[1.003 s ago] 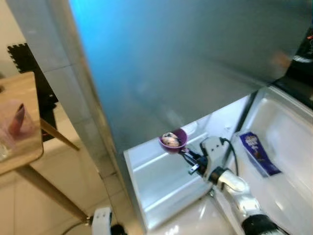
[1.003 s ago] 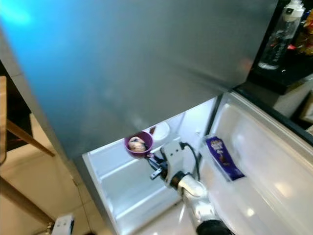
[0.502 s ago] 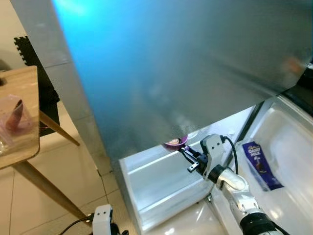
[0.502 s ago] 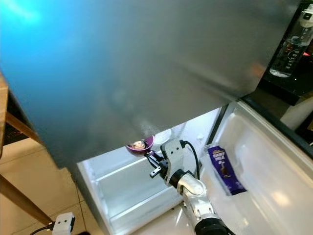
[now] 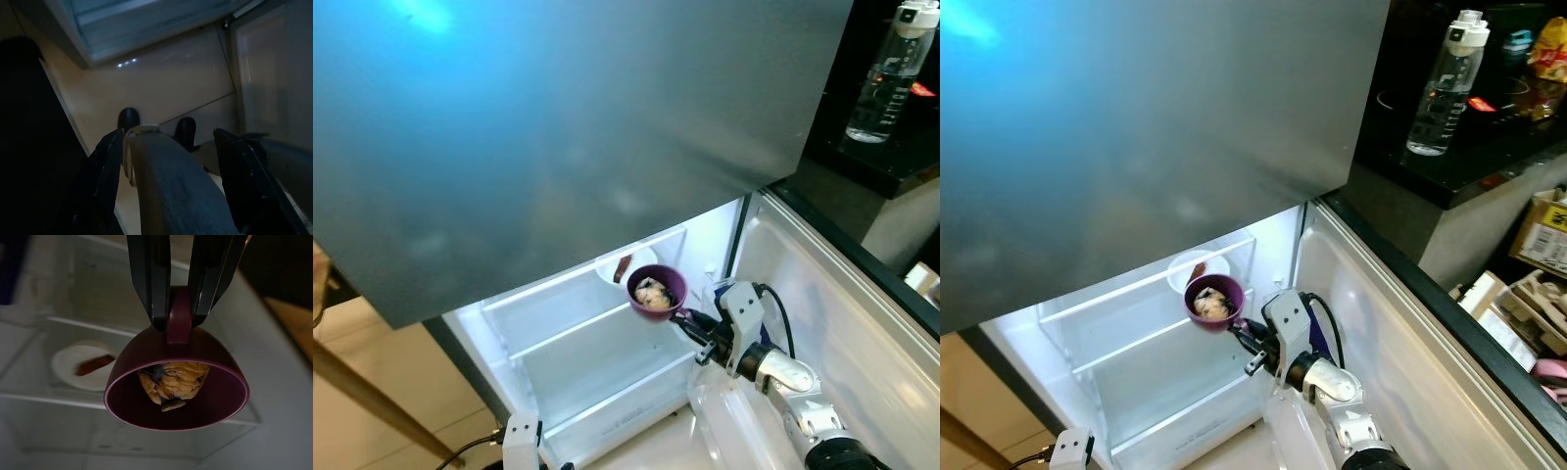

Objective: Restocking fridge

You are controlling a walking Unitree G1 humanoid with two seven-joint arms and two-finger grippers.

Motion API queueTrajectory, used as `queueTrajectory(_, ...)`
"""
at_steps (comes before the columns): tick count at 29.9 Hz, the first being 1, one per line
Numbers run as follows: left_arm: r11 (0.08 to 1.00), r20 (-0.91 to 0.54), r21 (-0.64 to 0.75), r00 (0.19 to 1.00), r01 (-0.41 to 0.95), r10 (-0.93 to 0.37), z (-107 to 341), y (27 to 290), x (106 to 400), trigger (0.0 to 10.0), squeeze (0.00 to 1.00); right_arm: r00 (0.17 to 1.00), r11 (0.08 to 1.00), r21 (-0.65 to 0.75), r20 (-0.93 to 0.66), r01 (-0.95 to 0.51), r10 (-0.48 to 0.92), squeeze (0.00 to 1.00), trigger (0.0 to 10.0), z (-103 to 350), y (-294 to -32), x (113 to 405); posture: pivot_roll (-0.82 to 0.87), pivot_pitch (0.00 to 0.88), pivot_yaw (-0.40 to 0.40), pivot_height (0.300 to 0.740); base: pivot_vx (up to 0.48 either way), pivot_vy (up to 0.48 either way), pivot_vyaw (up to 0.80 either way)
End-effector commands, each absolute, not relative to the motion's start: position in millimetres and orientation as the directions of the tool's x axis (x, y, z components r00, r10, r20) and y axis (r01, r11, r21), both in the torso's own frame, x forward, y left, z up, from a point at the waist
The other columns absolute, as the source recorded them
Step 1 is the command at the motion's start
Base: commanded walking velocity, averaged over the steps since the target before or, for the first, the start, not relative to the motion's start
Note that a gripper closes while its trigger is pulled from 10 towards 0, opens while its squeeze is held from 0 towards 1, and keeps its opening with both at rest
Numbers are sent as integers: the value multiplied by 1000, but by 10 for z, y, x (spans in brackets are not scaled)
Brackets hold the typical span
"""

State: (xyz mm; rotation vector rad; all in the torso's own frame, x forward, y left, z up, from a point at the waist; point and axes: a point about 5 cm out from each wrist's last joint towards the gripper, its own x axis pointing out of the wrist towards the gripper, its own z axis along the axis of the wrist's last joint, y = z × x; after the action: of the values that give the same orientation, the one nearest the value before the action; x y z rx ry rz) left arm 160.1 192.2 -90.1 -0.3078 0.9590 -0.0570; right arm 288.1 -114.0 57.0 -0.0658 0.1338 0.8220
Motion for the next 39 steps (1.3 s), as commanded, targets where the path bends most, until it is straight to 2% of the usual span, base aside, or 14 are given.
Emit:
queueTrajectory(1,959,-807,-270,565,-90,-174,-910,1955,1572,10000,0,633,639,-10,-145,-769,760,0,10000,582,-1083,2838,-46,12,16,740,0,0,0)
queueTrajectory(10,955,-806,-285,560,-81,-193,-921,1923,1551,10000,0,571,580,-1,-173,-815,803,0,10000,544,-1056,2759,-48,13,13,740,0,-324,0)
queueTrajectory(25,955,-805,-281,564,-91,-183,-921,1920,1555,10000,0,518,530,13,-188,-848,834,0,10000,539,-1045,2682,-50,13,11,740,0,0,0)
queueTrajectory(30,955,-804,-281,567,-98,-178,-921,1921,1556,10000,0,477,489,39,-165,-872,863,0,10000,575,-1010,2634,-48,14,8,740,0,0,0)
queueTrajectory(37,956,-798,-278,577,-94,-175,-912,1921,1573,10000,0,502,511,28,-152,-859,852,0,10000,599,-1012,2664,-47,14,7,740,0,0,0)
queueTrajectory(38,958,-791,-275,586,-86,-174,-901,1918,1597,10000,0,545,552,18,-144,-833,826,0,10000,615,-1029,2714,-47,16,8,740,0,0,0)
queueTrajectory(39,958,-791,-275,586,-86,-174,-901,1918,1597,10000,0,545,552,18,-144,-833,826,0,10000,615,-1029,2714,-47,16,8,740,0,0,0)
